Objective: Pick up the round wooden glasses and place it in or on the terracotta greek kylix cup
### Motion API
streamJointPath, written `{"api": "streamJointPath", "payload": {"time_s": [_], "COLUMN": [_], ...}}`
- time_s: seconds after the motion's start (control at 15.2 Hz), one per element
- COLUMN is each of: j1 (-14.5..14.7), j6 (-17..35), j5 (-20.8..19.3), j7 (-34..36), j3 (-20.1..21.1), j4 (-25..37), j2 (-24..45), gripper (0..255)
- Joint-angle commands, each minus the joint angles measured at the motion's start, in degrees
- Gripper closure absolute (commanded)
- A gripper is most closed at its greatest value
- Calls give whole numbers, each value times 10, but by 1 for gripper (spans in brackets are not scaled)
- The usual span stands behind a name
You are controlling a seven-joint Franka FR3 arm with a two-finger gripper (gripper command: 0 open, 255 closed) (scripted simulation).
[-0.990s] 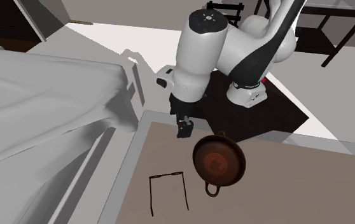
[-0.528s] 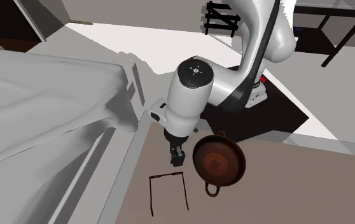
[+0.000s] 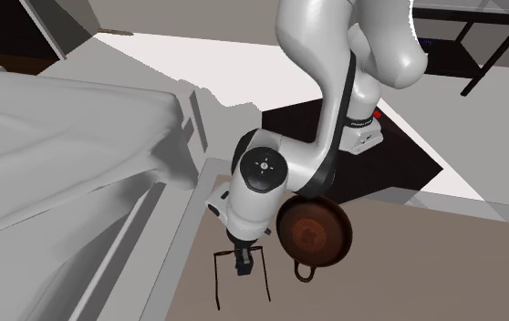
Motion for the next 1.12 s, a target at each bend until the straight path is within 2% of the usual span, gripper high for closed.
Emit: {"api": "streamJointPath", "payload": {"time_s": [0.0,0.33,0.86,0.92,1.06], "j1": [9,23,23,23,23], "j6": [8,27,27,27,27], "j5": [-14,-39,-39,-39,-39], "j7": [12,29,29,29,29], "j3": [-11,-32,-32,-32,-32], "j4": [10,24,24,24,24], "j2": [20,53,53,53,53], "gripper": [0,0,0,255,255]}}
